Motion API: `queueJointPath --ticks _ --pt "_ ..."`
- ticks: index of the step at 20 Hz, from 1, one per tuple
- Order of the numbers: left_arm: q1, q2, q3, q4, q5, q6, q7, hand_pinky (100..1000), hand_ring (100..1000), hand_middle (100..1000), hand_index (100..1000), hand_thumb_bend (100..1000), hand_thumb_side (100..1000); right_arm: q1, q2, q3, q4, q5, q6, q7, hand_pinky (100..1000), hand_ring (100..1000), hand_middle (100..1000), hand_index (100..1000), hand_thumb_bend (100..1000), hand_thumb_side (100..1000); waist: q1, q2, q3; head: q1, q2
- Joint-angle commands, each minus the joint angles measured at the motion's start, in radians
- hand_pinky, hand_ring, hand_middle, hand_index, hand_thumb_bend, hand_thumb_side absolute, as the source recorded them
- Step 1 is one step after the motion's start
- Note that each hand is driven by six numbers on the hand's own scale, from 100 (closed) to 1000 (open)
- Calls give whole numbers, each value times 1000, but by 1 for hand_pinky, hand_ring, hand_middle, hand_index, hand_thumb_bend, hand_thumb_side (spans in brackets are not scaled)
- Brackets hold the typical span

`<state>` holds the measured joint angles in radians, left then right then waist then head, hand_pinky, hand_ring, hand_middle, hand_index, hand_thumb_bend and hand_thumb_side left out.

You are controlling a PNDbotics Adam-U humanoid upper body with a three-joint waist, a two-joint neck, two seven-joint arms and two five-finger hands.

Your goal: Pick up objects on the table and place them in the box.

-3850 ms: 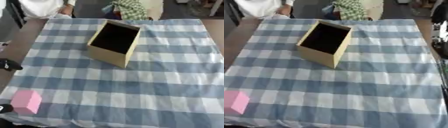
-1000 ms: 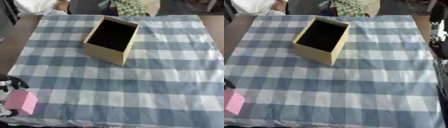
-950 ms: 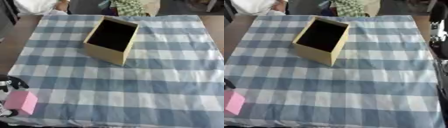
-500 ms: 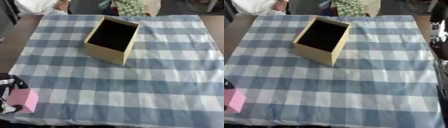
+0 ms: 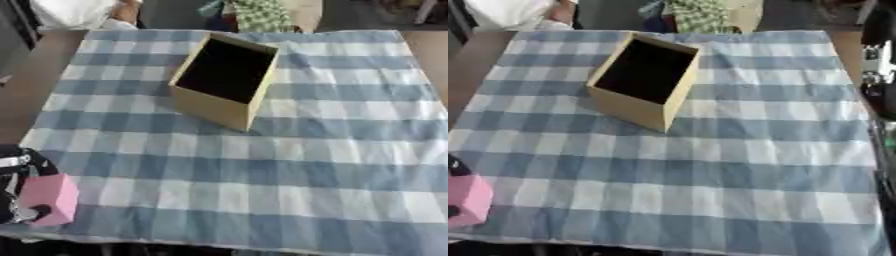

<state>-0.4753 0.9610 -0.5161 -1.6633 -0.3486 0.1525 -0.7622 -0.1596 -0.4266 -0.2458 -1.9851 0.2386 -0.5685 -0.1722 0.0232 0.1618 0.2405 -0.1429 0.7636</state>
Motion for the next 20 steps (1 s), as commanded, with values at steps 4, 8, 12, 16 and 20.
queueJointPath --ticks 4,8,12,16,20 --pt "-18 51 56 -70 -26 16 21 367 495 511 694 148 258 -12 -14 -10 -15 -5 0 0 784 615 597 783 100 786 5 -13 -1 0 6" --pt "-41 61 87 -123 -50 26 28 364 496 513 697 124 256 -12 -16 -11 -15 -4 0 -1 784 615 598 783 100 786 7 -13 -1 -3 6" --pt "-93 59 110 -164 -76 38 24 363 498 516 701 100 259 -13 -24 -11 -15 -3 -3 -3 785 616 598 783 100 785 7 -9 -5 -3 6" --pt "-168 44 120 -182 -94 43 10 363 504 524 711 100 257 -17 -35 -10 -15 -2 -10 -4 786 616 598 783 100 786 6 -2 -8 6 6" --pt "-250 15 122 -184 -109 43 -3 356 505 527 717 100 257 -22 -39 -9 -15 -3 -15 -4 786 616 597 783 100 786 1 7 -12 14 6"
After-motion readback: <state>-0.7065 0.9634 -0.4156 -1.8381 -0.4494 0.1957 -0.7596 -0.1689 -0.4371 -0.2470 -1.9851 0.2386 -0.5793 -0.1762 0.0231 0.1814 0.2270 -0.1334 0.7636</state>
